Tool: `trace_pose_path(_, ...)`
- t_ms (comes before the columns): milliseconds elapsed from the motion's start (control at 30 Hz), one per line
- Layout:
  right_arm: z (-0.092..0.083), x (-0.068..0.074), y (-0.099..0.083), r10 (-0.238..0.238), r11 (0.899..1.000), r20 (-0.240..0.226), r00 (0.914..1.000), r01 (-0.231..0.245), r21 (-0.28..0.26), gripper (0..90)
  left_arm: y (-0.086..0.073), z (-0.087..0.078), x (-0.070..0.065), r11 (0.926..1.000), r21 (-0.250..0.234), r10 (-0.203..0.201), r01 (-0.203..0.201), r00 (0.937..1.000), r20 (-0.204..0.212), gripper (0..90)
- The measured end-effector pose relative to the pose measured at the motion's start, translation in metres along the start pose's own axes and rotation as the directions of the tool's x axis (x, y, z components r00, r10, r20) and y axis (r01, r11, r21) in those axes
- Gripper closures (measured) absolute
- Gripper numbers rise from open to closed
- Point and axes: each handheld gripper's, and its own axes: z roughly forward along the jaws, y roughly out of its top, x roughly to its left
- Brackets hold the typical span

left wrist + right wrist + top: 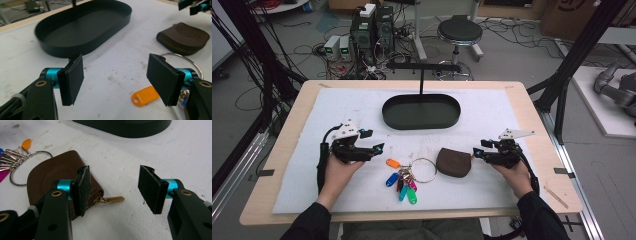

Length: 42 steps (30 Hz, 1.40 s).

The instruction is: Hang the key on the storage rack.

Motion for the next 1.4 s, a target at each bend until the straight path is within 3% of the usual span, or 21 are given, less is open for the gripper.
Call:
trace_pose_path(167, 0.001, 0.000, 0.000, -0.011, 1.000, 0.000, 0.9999, 0.011, -0.001, 44.7, 0.005, 0.017, -0.012, 0.9987, 0.041, 0.028, -0.030, 0.9982, 0.054, 31.0)
trace_pose_path(433, 0.000, -0.001, 0.000, -0.008, 1.000, 0.002, 1.0000, 0.008, -0.008, 44.7, 0.009, 0.036, -0.023, 0.9968, 0.073, 0.025, -0.033, 0.9932, 0.113, 35.2)
trace_pose_path(500, -0.001, -0.001, 0.000, -0.010, 1.000, 0.002, 0.9999, 0.010, -0.009, 44.6, 0.010, 0.046, -0.028, 0.9928, 0.111, 0.029, -0.043, 0.9919, 0.124, 37.5)
trace_pose_path(700, -0.001, -0.001, 0.000, -0.010, 1.000, 0.005, 0.9999, 0.011, -0.009, 44.4, 0.015, 0.064, -0.037, 0.9864, 0.155, 0.029, -0.054, 0.9870, 0.158, 45.2)
trace_pose_path(767, -0.002, -0.001, 0.000, -0.010, 1.000, 0.002, 0.9999, 0.010, -0.012, 44.4, 0.017, 0.076, -0.043, 0.9791, 0.195, 0.025, -0.059, 0.9851, 0.170, 48.3)
trace_pose_path(933, -0.003, -0.002, 0.000, -0.005, 1.000, 0.003, 1.0000, 0.005, -0.015, 44.3, 0.018, 0.093, -0.050, 0.9688, 0.237, 0.031, -0.073, 0.9835, 0.178, 54.9)
trace_pose_path(1033, -0.004, -0.003, 0.000, -0.007, 1.000, 0.003, 1.0000, 0.007, -0.017, 44.3, 0.017, 0.097, -0.052, 0.9647, 0.252, 0.032, -0.077, 0.9835, 0.178, 59.0)
trace_pose_path(1100, -0.004, -0.003, 0.000, -0.007, 1.000, 0.003, 1.0000, 0.007, -0.018, 44.3, 0.016, 0.101, -0.053, 0.9600, 0.269, 0.031, -0.078, 0.9841, 0.175, 59.6)
trace_pose_path(1133, -0.004, -0.004, 0.000, -0.008, 1.000, 0.004, 1.0000, 0.008, -0.017, 44.3, 0.016, 0.104, -0.054, 0.9542, 0.288, 0.029, -0.080, 0.9837, 0.177, 62.2)
trace_pose_path(1167, -0.004, -0.004, 0.000, -0.006, 1.000, 0.004, 1.0000, 0.006, -0.019, 44.3, 0.016, 0.104, -0.054, 0.9542, 0.288, 0.029, -0.080, 0.9837, 0.177, 62.9)
trace_pose_path(1200, -0.005, -0.004, 0.000, -0.004, 1.000, 0.004, 1.0000, 0.004, -0.020, 44.2, 0.014, 0.107, -0.055, 0.9440, 0.318, 0.035, -0.087, 0.9855, 0.166, 63.7)
trace_pose_path(1233, -0.005, -0.005, 0.000, -0.005, 1.000, 0.003, 1.0000, 0.006, -0.020, 44.2, 0.013, 0.108, -0.056, 0.9391, 0.331, 0.037, -0.090, 0.9857, 0.165, 65.9)
trace_pose_path(1400, -0.006, -0.005, 0.000, -0.001, 1.000, 0.003, 1.0000, 0.002, -0.023, 44.2, 0.014, 0.108, -0.059, 0.9352, 0.336, 0.066, -0.111, 0.9878, 0.141, 71.5)
